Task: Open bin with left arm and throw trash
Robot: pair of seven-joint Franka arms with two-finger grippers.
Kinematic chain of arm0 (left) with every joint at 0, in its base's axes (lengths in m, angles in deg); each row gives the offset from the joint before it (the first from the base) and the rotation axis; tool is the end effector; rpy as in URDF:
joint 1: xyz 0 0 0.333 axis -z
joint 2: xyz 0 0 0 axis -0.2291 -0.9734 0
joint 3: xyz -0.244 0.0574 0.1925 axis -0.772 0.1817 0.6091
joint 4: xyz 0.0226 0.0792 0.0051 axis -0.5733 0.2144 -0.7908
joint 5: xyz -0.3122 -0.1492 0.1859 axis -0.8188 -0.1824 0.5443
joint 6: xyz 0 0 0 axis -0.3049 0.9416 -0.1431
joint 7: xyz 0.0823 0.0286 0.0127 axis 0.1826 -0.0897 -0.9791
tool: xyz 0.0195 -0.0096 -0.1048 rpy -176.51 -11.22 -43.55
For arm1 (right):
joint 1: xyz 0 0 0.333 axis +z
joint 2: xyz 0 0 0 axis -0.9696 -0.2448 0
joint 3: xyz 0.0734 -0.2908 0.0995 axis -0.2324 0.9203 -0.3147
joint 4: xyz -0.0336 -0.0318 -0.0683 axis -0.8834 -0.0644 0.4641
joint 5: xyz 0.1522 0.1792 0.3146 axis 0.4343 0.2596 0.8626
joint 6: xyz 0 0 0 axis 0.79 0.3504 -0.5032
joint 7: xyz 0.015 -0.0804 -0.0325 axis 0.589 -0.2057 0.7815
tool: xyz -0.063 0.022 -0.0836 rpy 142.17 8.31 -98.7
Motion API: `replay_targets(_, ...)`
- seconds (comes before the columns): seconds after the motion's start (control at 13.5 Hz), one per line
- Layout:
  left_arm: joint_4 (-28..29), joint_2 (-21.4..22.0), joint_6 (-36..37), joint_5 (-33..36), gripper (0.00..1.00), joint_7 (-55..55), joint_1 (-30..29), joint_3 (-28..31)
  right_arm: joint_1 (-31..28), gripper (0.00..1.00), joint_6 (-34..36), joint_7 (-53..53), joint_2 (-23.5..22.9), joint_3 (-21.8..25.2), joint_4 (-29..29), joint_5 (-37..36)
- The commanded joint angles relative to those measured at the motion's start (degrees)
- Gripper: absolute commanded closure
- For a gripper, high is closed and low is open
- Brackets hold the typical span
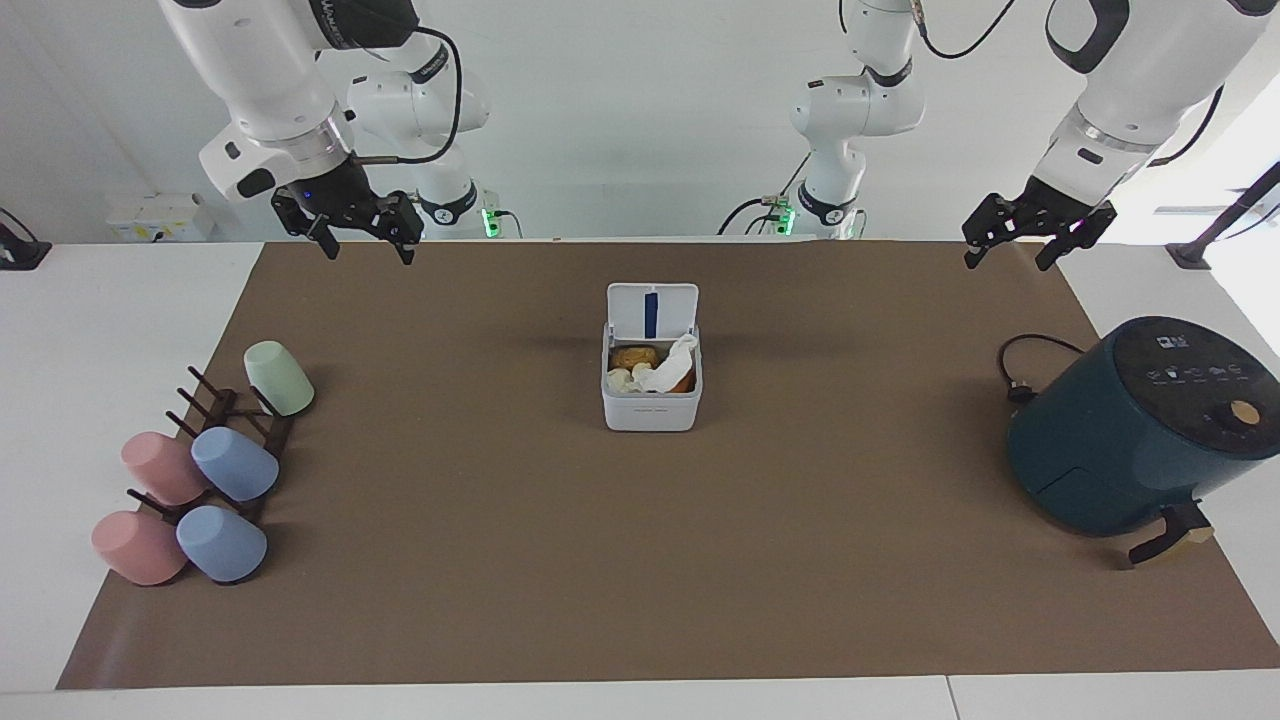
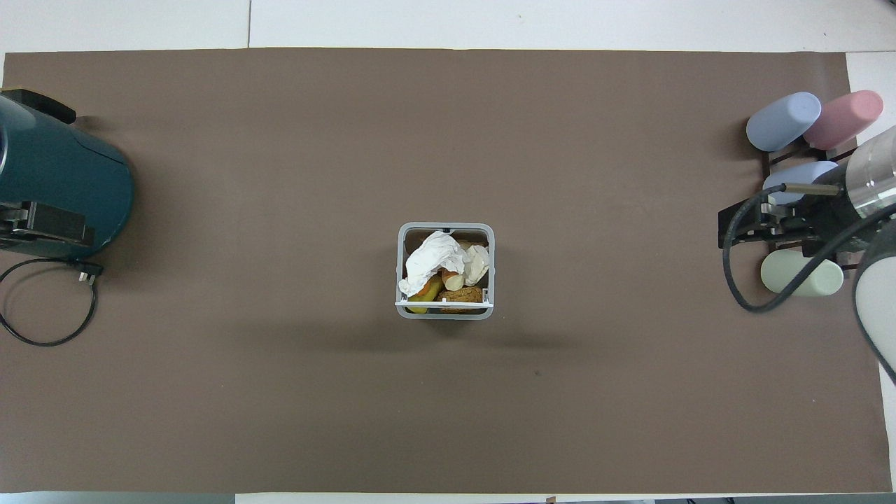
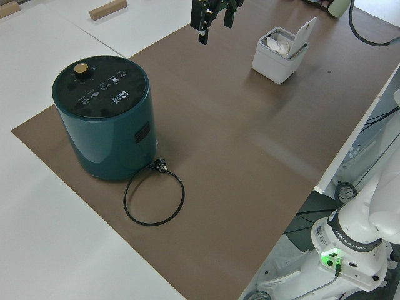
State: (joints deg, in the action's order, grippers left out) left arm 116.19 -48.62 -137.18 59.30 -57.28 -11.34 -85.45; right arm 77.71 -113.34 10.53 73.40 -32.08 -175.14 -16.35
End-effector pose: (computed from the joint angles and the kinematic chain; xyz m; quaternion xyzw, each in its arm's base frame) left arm 0.5304 -0.0192 0.6208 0.9983 -0.0547 -0.0163 0.0125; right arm 0.5316 0.0462 0.6104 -0.9962 0.0661 0.0574 0.0004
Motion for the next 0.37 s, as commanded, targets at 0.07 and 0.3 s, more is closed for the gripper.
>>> replay_targets(0.07, 1.4, 1.4, 0.1, 1.1, 0.00, -0.2, -0.7, -0.7, -2.3, 0.00, -0.8, 2.7, 1.3, 0.2, -1.7, -0.8)
replay_targets(0.3, 1.4, 1.5, 0.1, 1.0, 0.00, -0.2, -0.7, -0.7, -2.4, 0.00, -0.2, 3.2, 0.4, 0.2, -0.4, -1.3)
